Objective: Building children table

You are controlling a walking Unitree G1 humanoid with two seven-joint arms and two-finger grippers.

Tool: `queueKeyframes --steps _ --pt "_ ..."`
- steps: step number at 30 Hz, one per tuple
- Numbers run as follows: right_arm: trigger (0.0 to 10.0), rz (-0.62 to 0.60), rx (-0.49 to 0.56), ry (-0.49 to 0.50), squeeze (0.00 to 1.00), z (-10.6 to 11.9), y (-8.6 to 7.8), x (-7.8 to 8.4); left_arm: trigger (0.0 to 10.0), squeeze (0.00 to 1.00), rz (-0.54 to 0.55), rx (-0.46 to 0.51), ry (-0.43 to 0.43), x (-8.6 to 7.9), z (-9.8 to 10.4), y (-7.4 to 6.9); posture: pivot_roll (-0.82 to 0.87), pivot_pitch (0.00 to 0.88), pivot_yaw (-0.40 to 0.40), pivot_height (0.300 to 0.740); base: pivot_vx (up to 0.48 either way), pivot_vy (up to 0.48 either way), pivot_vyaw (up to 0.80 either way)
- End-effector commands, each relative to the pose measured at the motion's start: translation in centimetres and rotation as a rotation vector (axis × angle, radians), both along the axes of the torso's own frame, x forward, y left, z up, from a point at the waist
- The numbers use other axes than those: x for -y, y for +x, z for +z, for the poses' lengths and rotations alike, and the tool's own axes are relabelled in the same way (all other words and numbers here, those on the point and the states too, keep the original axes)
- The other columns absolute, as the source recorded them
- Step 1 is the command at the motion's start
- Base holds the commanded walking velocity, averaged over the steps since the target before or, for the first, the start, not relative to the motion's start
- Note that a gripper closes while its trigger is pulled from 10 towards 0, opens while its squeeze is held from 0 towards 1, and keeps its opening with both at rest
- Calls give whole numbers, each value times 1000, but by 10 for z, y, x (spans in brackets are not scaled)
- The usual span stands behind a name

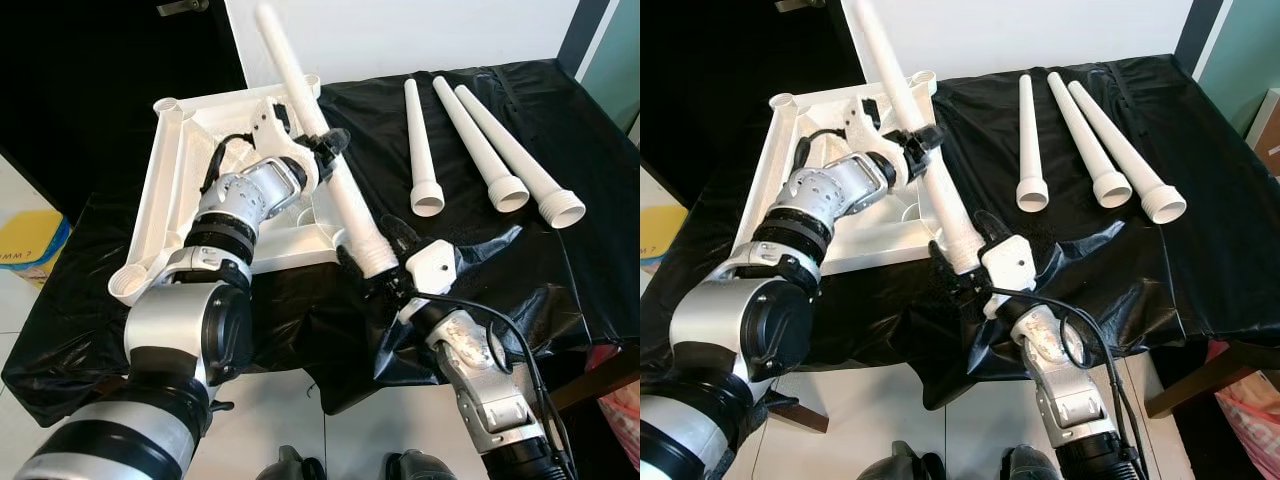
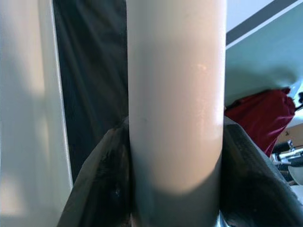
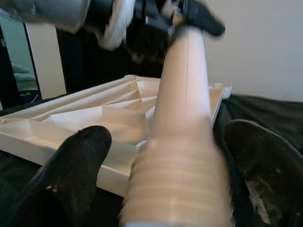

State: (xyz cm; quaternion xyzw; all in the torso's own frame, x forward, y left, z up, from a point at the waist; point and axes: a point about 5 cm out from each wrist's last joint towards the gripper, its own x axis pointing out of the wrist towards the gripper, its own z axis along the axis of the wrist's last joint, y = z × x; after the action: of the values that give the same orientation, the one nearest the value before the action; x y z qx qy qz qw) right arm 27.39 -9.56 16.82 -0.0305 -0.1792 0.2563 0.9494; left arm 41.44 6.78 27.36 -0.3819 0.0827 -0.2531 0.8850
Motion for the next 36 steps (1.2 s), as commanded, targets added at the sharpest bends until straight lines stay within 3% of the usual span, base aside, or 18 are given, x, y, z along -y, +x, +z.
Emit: queueKeyframes --steps 1,2,5,8,10,12,14,15,20,25,29,36 --pt "10000 11 -15 21 0 2 0 -1 10000 0 -124 163 -53 1 16 -4 -270 80 94 740 0 0 0" --pt "10000 11 -15 21 0 2 0 -1 10000 0 -124 163 -53 1 16 -4 -270 80 94 740 0 0 0" --pt "10000 -17 -59 82 0 10 7 1 10000 0 -145 329 28 9 32 -10 -263 84 92 740 0 0 0" --pt "10000 -17 -59 82 0 10 7 1 10000 0 -145 329 28 9 32 -10 -263 84 92 740 0 0 0" --pt "10000 -38 -75 108 0 15 11 1 10000 0 -144 426 78 16 42 -15 -261 84 90 740 0 0 0" --pt "10000 -38 -75 108 0 15 11 1 10000 0 -144 426 78 16 42 -15 -261 84 90 740 0 0 0" --pt "10000 -52 -89 113 0 18 15 0 10000 0 -147 471 110 21 45 -19 -260 84 89 740 0 0 0" --pt "10000 -90 -126 98 0 26 24 -1 10000 0 -140 564 170 33 49 -29 -255 81 88 740 0 0 0" --pt "10000 -99 -163 109 0 38 33 -4 10000 0 -109 665 251 48 53 -40 -252 78 87 740 0 0 0" --pt "10000 -97 -162 111 0 42 35 -6 10000 0 -105 689 262 52 54 -43 -255 75 87 740 0 0 0" --pt "10000 -109 -172 109 0 53 47 -11 10000 0 -114 752 291 64 51 -57 -253 69 85 740 0 0 0" --pt "10000 -104 -177 71 0 60 52 -12 10000 0 -142 828 354 82 42 -75 -253 63 82 740 0 0 0"
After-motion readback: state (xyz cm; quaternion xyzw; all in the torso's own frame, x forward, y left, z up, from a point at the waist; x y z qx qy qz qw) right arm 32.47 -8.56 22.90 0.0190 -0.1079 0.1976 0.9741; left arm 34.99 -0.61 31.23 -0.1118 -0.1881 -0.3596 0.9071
